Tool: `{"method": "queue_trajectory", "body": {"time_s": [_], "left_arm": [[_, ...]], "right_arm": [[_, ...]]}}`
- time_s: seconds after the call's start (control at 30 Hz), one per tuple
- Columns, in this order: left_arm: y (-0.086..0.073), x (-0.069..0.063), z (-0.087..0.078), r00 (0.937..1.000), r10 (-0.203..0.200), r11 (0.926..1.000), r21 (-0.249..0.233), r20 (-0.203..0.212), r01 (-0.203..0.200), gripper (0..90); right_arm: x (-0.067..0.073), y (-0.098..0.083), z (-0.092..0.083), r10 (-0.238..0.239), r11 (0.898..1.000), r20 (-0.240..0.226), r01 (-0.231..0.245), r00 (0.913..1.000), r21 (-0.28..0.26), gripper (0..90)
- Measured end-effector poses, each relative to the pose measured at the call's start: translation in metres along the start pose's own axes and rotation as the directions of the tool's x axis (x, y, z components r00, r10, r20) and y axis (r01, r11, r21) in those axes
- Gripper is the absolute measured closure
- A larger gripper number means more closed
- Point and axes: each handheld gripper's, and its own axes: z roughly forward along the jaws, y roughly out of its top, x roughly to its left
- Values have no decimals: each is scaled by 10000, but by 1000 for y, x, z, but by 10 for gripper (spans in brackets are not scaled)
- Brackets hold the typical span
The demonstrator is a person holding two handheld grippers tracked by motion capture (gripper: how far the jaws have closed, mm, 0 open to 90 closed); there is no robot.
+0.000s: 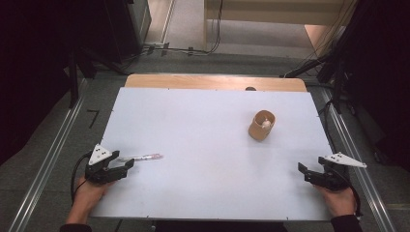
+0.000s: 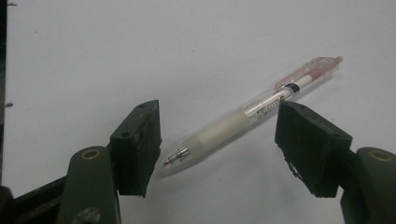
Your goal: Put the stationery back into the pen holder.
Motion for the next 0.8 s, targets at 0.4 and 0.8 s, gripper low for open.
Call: {"method": "queue_trajectory", "body": {"time_s": [0.4,0.8], "left_arm": [[9,12,9,9890,1110,9882,949,975,-1202,443],[10,31,8,9578,1856,9742,861,2194,-2085,581]], "right_arm": [[1,0,2,-93,9999,11,93,10000,93,146],[1,-1,5,-165,9997,9,164,9999,205,147]]}}
